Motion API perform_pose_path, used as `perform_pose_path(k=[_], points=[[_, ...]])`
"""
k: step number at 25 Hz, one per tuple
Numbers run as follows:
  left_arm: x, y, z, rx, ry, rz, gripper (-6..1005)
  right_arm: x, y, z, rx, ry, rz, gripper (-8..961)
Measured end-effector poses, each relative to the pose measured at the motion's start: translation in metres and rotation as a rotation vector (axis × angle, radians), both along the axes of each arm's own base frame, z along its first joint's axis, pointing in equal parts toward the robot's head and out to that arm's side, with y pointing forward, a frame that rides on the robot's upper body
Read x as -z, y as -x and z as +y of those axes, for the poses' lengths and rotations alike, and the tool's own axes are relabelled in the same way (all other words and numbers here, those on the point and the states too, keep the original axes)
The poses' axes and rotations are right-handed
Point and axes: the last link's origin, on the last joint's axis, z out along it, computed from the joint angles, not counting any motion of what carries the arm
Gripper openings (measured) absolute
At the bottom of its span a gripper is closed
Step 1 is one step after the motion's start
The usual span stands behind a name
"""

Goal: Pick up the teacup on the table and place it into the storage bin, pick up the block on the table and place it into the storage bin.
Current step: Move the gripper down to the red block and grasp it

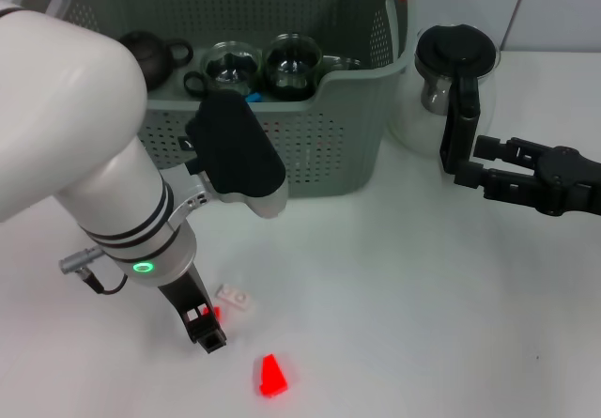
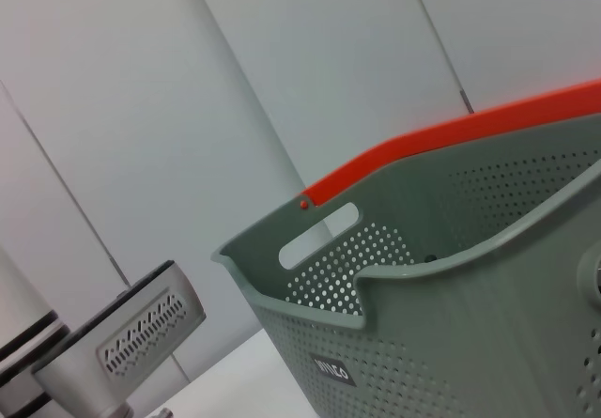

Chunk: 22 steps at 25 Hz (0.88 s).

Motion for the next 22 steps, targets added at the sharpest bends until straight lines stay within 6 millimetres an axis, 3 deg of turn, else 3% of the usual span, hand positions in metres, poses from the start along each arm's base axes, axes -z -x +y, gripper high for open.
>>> perform_pose_path(k=[17,22], points=[[0.0068,0.0020,0.0049,-0.012,-0.016,0.009,620,-0.0002,-0.0004,-0.0007,-0.001,0.002,0.000,884],[0.0065,0.0031,0.0065,-0.025,-0.025,0.015,468,-0.0005,-0.0008,-0.0003,0.001,0.000,-0.002,884]])
